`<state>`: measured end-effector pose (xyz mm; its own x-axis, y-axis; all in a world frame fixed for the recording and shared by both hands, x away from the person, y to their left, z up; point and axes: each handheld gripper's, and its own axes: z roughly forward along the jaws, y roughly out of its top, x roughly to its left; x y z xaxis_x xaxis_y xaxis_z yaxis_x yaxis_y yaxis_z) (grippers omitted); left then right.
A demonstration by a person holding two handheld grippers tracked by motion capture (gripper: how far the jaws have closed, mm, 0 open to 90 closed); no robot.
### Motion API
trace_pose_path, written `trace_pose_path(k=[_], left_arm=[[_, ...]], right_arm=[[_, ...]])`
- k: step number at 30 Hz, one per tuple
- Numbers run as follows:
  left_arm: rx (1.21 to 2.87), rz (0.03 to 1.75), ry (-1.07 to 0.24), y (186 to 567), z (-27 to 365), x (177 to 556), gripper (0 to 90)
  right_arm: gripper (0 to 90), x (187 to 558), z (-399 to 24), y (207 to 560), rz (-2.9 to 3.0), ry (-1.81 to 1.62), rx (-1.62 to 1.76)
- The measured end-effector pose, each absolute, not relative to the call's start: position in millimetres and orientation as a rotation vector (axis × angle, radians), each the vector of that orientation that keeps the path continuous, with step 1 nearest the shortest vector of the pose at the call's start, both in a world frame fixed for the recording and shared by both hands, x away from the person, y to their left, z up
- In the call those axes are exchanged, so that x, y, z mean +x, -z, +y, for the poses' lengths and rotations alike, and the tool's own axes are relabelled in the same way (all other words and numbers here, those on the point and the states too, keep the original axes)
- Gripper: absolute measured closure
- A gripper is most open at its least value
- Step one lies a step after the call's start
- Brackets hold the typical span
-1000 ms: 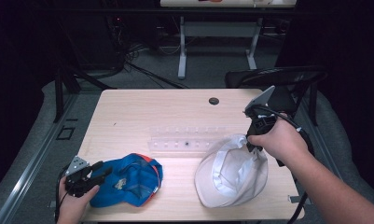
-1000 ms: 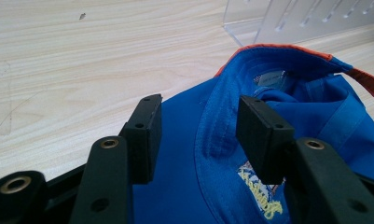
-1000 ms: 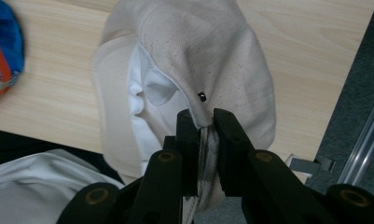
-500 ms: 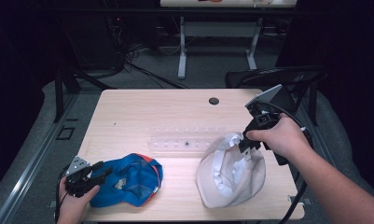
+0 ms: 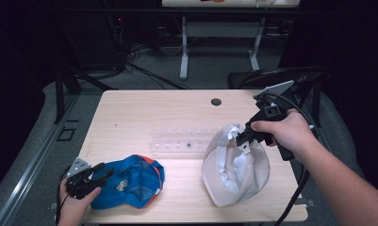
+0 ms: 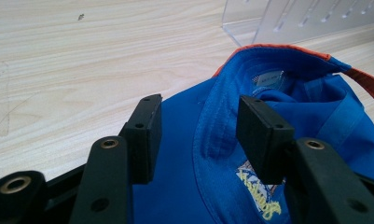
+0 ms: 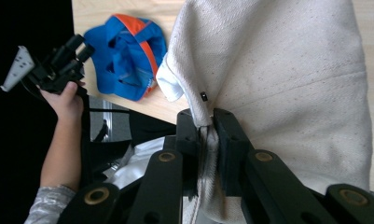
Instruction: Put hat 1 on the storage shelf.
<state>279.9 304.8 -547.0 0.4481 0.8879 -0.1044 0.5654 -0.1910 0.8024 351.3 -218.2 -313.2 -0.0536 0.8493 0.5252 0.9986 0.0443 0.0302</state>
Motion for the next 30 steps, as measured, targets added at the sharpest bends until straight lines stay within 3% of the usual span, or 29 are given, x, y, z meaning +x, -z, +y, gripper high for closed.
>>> trace_pose_path(k=[30], left_arm=[[1.875,1.208,-0.493,548,303,280,51.7]], right_arm=[[81.4,397,-161,251,-2.018,0.556,-1.877]])
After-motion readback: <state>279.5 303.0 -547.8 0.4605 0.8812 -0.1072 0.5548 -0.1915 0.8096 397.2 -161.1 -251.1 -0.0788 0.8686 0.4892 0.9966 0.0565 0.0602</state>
